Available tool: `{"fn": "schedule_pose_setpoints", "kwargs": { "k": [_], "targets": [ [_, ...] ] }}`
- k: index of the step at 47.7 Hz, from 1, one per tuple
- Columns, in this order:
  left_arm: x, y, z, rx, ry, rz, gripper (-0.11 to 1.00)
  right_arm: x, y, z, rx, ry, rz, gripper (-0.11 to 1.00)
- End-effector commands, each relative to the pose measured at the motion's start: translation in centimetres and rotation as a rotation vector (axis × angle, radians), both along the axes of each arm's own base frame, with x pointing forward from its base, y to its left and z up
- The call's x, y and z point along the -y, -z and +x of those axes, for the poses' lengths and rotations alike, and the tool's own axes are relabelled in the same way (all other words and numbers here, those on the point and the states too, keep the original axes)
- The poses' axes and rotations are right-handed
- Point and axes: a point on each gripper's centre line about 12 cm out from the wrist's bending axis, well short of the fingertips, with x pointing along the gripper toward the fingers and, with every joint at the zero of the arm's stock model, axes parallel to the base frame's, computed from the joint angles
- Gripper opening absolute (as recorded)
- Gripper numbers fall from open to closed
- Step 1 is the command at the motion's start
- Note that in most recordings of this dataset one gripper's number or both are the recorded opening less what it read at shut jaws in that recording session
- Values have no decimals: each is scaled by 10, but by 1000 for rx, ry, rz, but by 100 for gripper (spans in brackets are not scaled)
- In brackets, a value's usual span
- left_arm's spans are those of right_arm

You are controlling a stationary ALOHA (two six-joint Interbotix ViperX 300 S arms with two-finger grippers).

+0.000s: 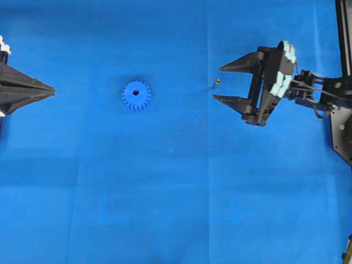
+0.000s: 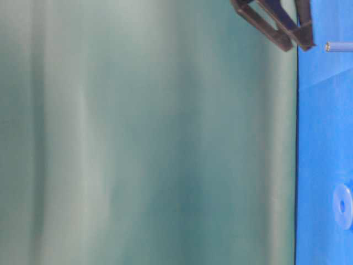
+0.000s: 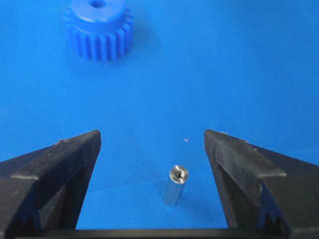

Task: Insert the shaft placed at a random location into the center hole of the small gear at another random location.
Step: 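Lower the right gripper around the upright silver shaft and close it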

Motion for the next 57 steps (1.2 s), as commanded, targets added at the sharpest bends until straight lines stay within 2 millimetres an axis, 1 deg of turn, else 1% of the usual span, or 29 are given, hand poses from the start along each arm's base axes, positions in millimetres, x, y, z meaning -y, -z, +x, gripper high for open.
{"fn": "schedule_pose_setpoints", "kwargs": {
  "k": [1, 8, 14, 21, 24, 28, 32, 39, 41, 43, 53, 57],
  "targets": [
    [1, -4, 1, 15, 3, 3, 0, 5, 1, 6, 23, 28, 2, 74],
    [1, -4, 1, 12, 3, 3, 0, 8, 17, 8, -16, 62, 23, 74],
    [1, -3, 1, 11, 3, 3, 0, 11, 26, 10, -36, 82, 34, 73],
    [1, -3, 2, 9, 3, 3, 0, 12, 27, 9, -33, 94, 35, 71],
    [1, -3, 2, 9, 3, 3, 0, 12, 28, 9, -34, 98, 37, 68],
    [1, -2, 1, 8, 3, 3, 0, 12, 28, 9, -32, 105, 40, 61],
    [1, -2, 2, 5, 3, 3, 0, 13, 28, 8, -31, 108, 41, 49],
    [1, -1, 2, 0, 3, 3, 0, 12, 29, 8, -38, 107, 43, 16],
    [1, 0, 2, -1, 3, 3, 0, 13, 28, 8, -35, 107, 43, 9],
    [1, 0, 2, -1, 3, 3, 0, 12, 28, 8, -36, 107, 43, 4],
    [1, 0, 2, -3, 3, 2, 0, 12, 27, 10, -33, 104, 47, 3],
    [1, 1, 2, -5, 3, 2, 0, 11, 22, 12, -18, 99, 47, 3]
  ]
}}
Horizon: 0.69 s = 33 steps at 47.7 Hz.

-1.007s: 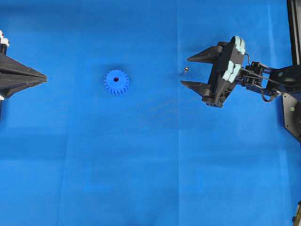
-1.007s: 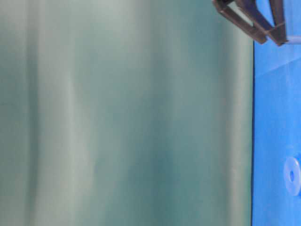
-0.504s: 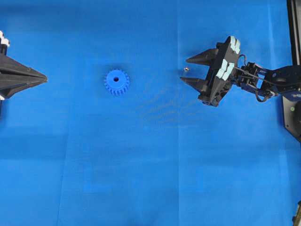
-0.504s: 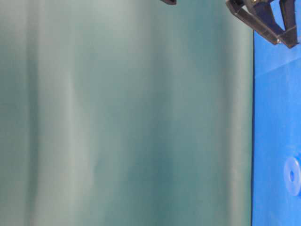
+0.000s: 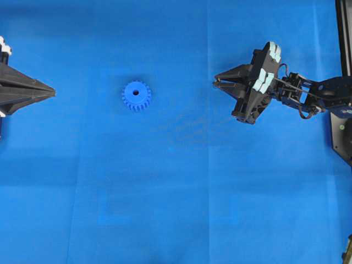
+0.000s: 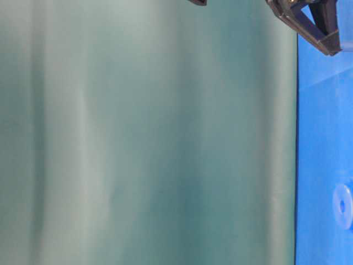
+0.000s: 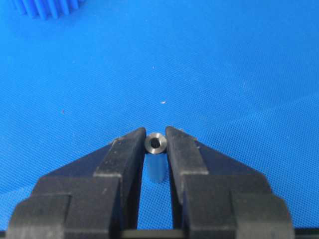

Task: Insert the shaft placed at a random location into the center hole of the small gear at another random location.
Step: 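Lower the right gripper around the upright silver shaft and close it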

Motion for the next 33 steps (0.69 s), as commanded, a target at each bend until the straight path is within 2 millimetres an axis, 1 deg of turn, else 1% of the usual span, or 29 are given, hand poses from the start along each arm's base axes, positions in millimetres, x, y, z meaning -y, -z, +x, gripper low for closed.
{"fn": "schedule_pose_setpoints", "kwargs": {
  "k": [1, 8, 15, 20, 33],
  "targets": [
    [1, -2, 2, 5, 3, 1, 0, 0, -14, 7, 46, -2, -4, 3],
    [1, -3, 2, 5, 3, 1, 0, -2, -32, 9, 71, -15, 3, 3],
    [1, -2, 2, 5, 3, 1, 0, -6, -56, 9, 87, -38, 14, 3],
    [1, -2, 2, 3, 3, 1, 0, -7, -67, 7, 91, -51, 17, 3],
    [1, -1, 2, 0, 3, 2, 0, -8, -71, 8, 85, -56, 23, 3]
  ]
}}
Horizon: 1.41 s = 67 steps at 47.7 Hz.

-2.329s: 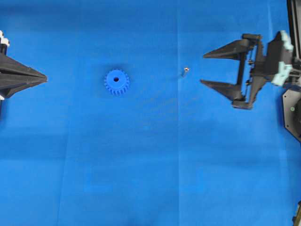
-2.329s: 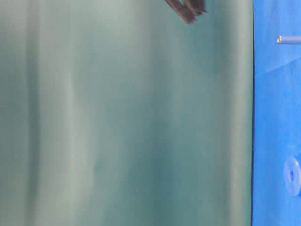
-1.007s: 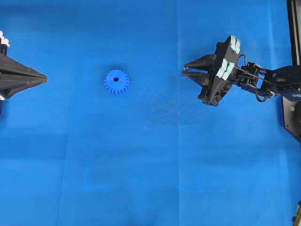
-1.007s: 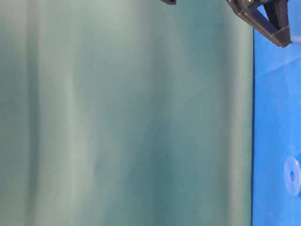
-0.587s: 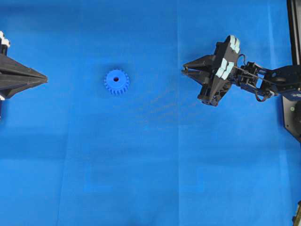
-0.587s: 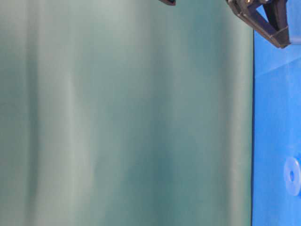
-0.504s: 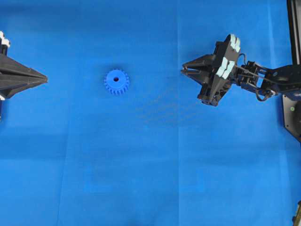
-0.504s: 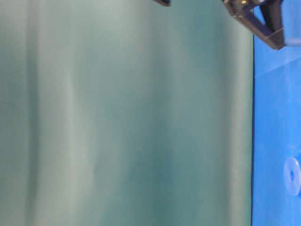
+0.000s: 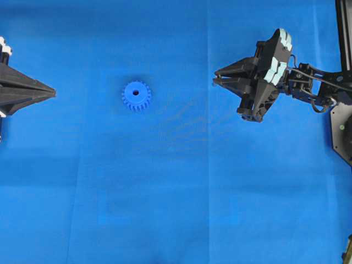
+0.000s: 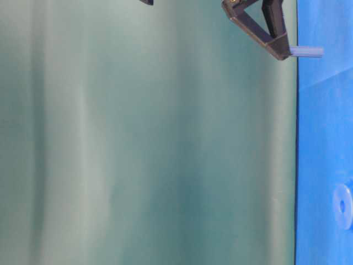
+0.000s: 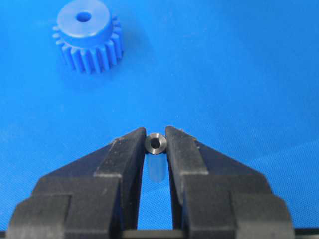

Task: Insert the shaft placed at a random location into the center hole of the small gear at another random location.
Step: 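Lower the right gripper around the upright silver shaft and close it, then carry the held shaft with the right gripper over the blue gear, then align the shaft above the blue gear's center hole with the right gripper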

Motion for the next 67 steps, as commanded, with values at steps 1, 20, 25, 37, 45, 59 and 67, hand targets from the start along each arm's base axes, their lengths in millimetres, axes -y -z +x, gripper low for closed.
{"fn": "schedule_pose_setpoints", "kwargs": {
  "k": [1, 20, 25, 37, 45, 59, 67],
  "targets": [
    [1, -3, 2, 8, 3, 1, 0, 1, -11, 6, 35, -2, -9, 3],
    [1, -4, 1, 12, 3, 1, 0, 4, -15, 46, 37, -21, -13, 3],
    [1, -3, 1, 9, 3, 1, 0, 3, -18, 66, 38, -42, -19, 3],
    [1, -1, 1, -9, 3, 2, 0, -1, -25, 110, 36, -87, -19, 3],
    [1, -1, 1, -9, 3, 2, 0, -8, -29, 134, 36, -123, -26, 3],
    [1, -1, 1, -11, 3, 2, 0, -12, -40, 166, 81, -142, -36, 3],
    [1, -1, 1, -9, 3, 0, 0, -12, -40, 174, 79, -146, -34, 3]
  ]
}}
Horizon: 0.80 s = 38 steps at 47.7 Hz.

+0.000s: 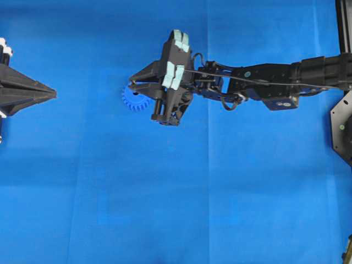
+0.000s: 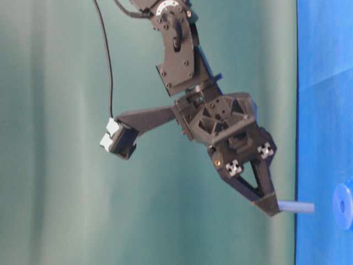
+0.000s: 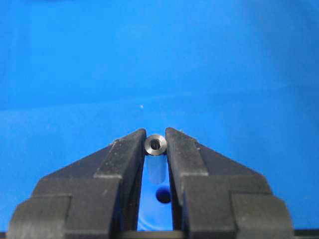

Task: Insert the shaft placed at a random location into the center hole of the small gear at another random location.
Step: 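Align the shaft above the blue gear's center hole with the right gripper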

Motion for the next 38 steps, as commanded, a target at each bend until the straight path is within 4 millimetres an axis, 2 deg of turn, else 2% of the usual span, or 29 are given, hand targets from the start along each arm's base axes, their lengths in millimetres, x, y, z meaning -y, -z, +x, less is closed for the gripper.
{"fn": "schedule_pose_setpoints", "kwargs": {
  "k": [1, 9, 25, 38],
  "targets": [
    [1, -4, 1, 11, 3, 1, 0, -1, -17, 6, 45, -4, -7, 3],
    [1, -4, 1, 11, 3, 1, 0, -1, -14, 8, 39, -4, -8, 3],
    [1, -3, 1, 9, 3, 1, 0, 7, 14, 12, -16, 6, -19, 3],
    [1, -4, 1, 15, 3, 1, 0, 7, 17, 11, -24, 6, -19, 3]
  ]
}}
